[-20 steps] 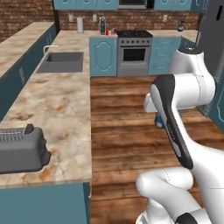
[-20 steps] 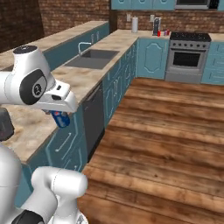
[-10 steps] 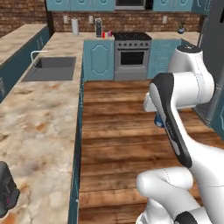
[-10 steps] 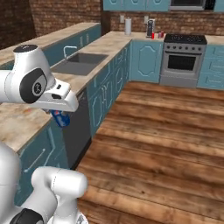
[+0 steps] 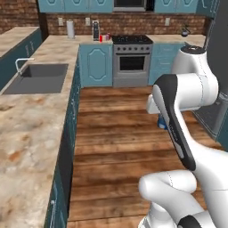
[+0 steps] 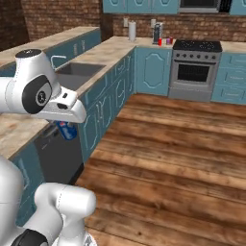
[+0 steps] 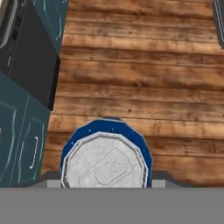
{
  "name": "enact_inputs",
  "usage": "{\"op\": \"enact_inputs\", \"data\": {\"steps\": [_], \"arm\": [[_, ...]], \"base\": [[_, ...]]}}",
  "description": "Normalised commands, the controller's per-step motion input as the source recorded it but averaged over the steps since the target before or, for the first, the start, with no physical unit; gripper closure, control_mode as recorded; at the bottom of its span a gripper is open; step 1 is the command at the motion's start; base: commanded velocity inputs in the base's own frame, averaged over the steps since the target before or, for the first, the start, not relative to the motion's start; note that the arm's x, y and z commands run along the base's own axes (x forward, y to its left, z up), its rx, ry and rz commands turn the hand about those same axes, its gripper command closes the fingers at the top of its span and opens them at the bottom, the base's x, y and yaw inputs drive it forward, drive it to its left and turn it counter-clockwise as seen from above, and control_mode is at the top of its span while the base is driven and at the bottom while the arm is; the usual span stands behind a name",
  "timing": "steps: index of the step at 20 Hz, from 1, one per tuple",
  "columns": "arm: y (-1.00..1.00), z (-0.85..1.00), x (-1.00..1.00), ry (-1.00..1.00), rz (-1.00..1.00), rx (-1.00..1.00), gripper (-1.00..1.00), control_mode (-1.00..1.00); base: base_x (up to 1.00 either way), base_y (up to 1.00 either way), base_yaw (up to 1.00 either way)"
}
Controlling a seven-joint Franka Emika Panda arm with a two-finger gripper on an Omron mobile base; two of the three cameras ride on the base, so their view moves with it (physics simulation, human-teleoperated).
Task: Four empty soda cans are scattered around the kitchen. Gather all the cans and cluster them next to the stove for recycling.
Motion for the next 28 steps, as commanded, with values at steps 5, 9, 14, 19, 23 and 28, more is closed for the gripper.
{"op": "enact_inputs", "data": {"steps": [5,9,14,19,23,28], "arm": [[0.0,0.0,0.0,0.0,0.0,0.0,1.0,1.0],[0.0,0.0,0.0,0.0,0.0,0.0,1.0,1.0],[0.0,0.0,0.0,0.0,0.0,0.0,1.0,1.0],[0.0,0.0,0.0,0.0,0.0,0.0,1.0,1.0],[0.0,0.0,0.0,0.0,0.0,0.0,1.0,1.0],[0.0,0.0,0.0,0.0,0.0,0.0,1.0,1.0]], "base": [[0.65,-0.43,0.0],[0.73,-0.32,0.02],[0.84,-0.17,0.05],[0.82,-0.16,0.02],[0.87,-0.22,0.03],[0.88,-0.22,0.03]]}}
